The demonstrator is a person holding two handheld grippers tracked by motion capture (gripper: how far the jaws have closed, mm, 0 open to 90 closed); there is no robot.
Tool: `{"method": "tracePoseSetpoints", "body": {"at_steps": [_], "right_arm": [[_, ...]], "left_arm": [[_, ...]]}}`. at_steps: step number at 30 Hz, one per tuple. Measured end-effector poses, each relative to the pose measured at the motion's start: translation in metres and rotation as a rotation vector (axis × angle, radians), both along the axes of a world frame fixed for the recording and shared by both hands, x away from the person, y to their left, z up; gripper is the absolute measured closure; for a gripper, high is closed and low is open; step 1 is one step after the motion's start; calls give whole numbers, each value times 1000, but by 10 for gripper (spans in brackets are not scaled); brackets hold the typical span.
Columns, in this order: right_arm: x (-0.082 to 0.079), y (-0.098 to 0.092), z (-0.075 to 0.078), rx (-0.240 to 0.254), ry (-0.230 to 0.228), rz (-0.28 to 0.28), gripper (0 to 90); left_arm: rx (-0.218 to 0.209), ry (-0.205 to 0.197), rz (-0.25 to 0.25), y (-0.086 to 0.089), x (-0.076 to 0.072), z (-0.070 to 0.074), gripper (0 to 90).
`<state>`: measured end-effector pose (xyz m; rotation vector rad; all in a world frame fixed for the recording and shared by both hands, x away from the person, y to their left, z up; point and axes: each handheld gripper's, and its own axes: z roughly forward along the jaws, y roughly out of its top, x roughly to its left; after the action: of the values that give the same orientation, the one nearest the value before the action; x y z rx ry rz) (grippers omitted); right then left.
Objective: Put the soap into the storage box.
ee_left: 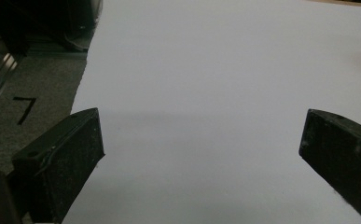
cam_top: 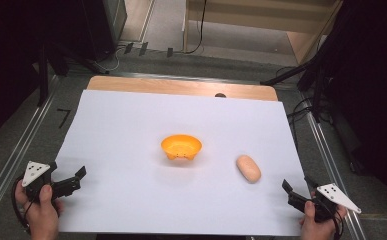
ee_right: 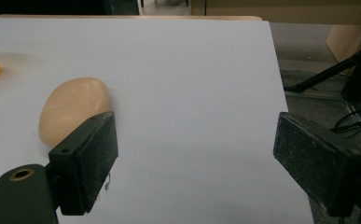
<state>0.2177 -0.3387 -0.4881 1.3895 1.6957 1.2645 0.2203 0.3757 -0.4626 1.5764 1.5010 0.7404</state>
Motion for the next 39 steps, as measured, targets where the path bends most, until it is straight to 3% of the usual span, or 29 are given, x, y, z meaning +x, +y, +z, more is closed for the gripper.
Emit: {"method": "tracePoseSetpoints", "body": {"at_steps": [6, 10, 13, 14, 16, 17, 18, 21, 22, 25, 26, 35, 39], "right_arm": [[2, 1, 2, -15, 29, -8, 113], [4, 3, 5, -42, 76, 2, 69], [9, 3, 11, -47, 132, 14, 66], [12, 4, 14, -72, 168, 47, 58], [14, 6, 16, -87, 186, 71, 45], [18, 9, 19, -121, 229, 97, 35], [18, 9, 19, -121, 229, 97, 35], [26, 15, 30, -173, 306, 125, 21], [26, 15, 30, -173, 306, 125, 21], [34, 22, 39, -216, 369, 154, 0], [34, 22, 39, -216, 369, 154, 0], [51, 45, 43, -337, 546, 210, 0], [58, 54, 46, -350, 587, 223, 0]], "left_arm": [[0, -1, 2, 0, 0, 0, 1], [2, 0, 1, 0, 0, 0, 1], [2, -1, 0, 0, 0, 0, 1], [2, 0, 0, 0, 0, 0, 1], [1, -1, -1, 0, 0, 0, 1], [-1, -1, 1, 0, 0, 0, 2], [-1, -1, 2, 0, 0, 0, 2], [1, -1, 0, 0, 0, 0, 1], [1, -1, 0, 0, 0, 0, 1], [-1, -1, 1, 0, 0, 0, 1], [-1, -2, 1, 0, 0, 0, 1], [-4, 2, 1, 0, 1, 0, 1], [-10, 3, 5, 1, 1, 0, 2]]}}
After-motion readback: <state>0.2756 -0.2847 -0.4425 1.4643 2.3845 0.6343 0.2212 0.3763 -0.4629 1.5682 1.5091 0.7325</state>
